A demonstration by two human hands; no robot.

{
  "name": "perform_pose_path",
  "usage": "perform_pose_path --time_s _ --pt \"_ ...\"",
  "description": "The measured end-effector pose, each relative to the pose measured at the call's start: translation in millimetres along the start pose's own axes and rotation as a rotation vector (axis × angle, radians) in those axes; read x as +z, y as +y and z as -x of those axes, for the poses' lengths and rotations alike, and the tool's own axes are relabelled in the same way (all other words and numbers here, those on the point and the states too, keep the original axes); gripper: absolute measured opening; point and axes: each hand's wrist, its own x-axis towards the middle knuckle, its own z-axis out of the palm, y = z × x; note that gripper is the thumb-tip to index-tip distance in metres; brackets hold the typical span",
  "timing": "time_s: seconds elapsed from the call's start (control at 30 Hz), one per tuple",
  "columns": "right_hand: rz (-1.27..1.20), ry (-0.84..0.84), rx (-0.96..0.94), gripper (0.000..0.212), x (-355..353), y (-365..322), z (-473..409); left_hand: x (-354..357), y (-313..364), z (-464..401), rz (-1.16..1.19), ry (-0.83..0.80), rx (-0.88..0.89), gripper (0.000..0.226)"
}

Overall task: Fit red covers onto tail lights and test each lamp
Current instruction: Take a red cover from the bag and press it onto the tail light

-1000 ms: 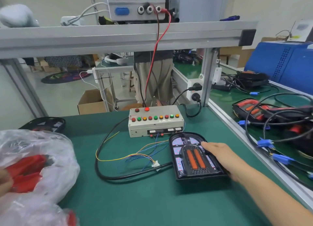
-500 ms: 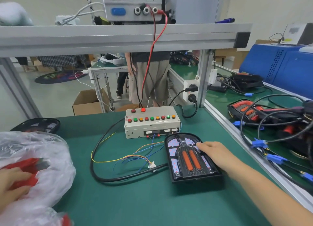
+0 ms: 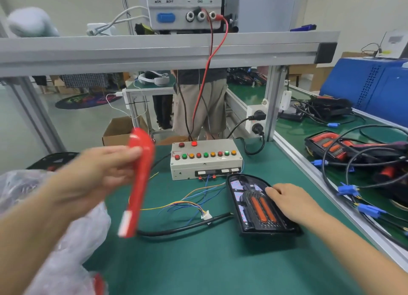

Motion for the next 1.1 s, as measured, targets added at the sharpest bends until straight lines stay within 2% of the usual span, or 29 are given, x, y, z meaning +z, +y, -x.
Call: perform_pose_path --time_s 0.1,0.17,0.2,0.27,0.33,0.37,0.47,0.57,0.67,0.7,0.77,0.8,0.87,0.93,1.0,1.1 --pt "0.087 0.164 -0.085 0.037 0 -2 10 80 -1 -15 0.164 -0.117 -0.177 0.015" --pt "-0.095 0.284 -0.227 0.031 -5 -7 23 116 -10 -33 0.272 -0.146 -0.275 0.014" --pt "-0.245 0.269 -0.295 0.027 -9 -12 32 129 -17 -43 0.319 -0.154 -0.325 0.015" --pt "-0.46 0.133 -0.393 0.021 -16 -23 50 149 -24 -53 0.407 -0.14 -0.404 0.017" --pt "-0.57 0.019 -0.439 0.033 -13 -25 62 166 -33 -57 0.47 -0.147 -0.44 0.016" --pt "-0.551 0.015 -0.452 0.035 -11 -23 65 172 -36 -58 0.492 -0.151 -0.454 0.016" --pt "-0.446 0.133 -0.452 0.021 -10 -20 66 185 -43 -62 0.518 -0.138 -0.465 0.013" --pt "-0.392 0.191 -0.449 0.025 -12 -12 65 197 -44 -61 0.522 -0.14 -0.425 0.013" --pt "-0.355 0.246 -0.43 0.027 -16 -2 63 200 -44 -64 0.366 -0.185 -0.33 0.024" --pt "-0.361 0.259 -0.414 0.027 -19 3 61 197 -43 -67 0.197 -0.161 -0.278 0.034" --pt "-0.322 0.272 -0.377 0.025 -24 16 58 188 -46 -76 -0.198 -0.011 -0.171 0.046" --pt "-0.28 0.266 -0.358 0.022 -27 23 57 182 -49 -81 -0.399 0.049 -0.127 0.044" --pt "-0.189 0.246 -0.308 0.009 -28 36 56 177 -58 -86 -0.641 -0.01 -0.186 0.031" --pt "-0.086 0.211 -0.281 0.019 -25 44 55 178 -67 -86 -0.585 -0.119 -0.374 0.017" --pt "-0.019 0.179 -0.277 0.024 -21 47 56 181 -74 -88 -0.405 -0.128 -0.472 0.008" --pt "0.013 0.143 -0.293 0.022 -19 44 58 183 -80 -93 -0.211 -0.087 -0.528 0.02"
